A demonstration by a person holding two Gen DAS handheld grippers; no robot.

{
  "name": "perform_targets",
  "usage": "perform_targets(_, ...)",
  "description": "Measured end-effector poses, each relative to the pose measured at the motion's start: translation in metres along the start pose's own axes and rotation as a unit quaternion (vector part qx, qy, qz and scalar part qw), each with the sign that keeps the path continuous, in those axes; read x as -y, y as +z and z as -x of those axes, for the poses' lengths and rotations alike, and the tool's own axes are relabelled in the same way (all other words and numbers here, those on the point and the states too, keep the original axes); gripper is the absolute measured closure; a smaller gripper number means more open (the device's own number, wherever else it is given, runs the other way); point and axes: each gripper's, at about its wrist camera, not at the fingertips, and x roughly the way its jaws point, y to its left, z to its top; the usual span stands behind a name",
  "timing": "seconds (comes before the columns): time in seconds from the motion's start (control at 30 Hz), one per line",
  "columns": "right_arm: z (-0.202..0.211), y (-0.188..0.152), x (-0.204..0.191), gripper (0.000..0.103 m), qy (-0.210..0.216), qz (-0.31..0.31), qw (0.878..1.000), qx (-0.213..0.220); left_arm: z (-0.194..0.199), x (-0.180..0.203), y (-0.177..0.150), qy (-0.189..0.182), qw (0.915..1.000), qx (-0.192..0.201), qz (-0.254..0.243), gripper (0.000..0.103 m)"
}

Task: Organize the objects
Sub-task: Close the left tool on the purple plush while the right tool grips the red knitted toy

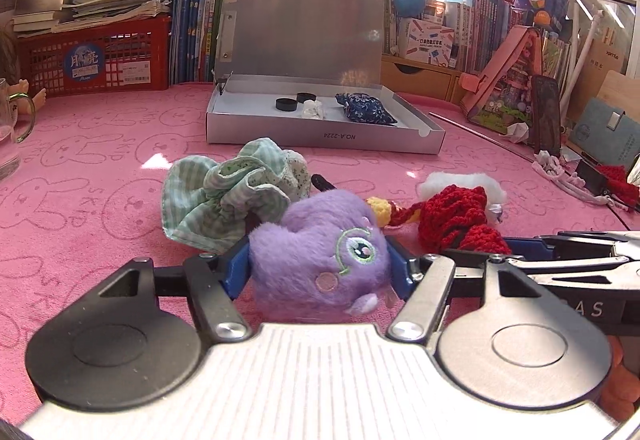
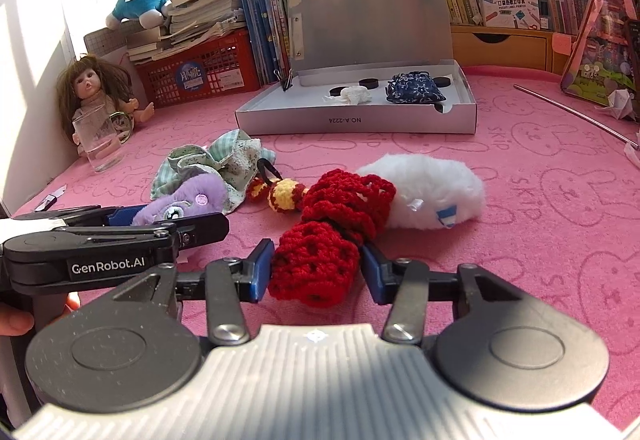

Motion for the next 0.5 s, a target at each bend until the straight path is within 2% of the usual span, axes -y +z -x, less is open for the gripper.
perform_targets(0.5, 0.020, 0.011, 0.006, 0.054, -0.007, 0.000, 1.000, 0.030, 0.009, 0.014, 0.012, -0.017, 0.9996, 0.022, -0.004, 0.031)
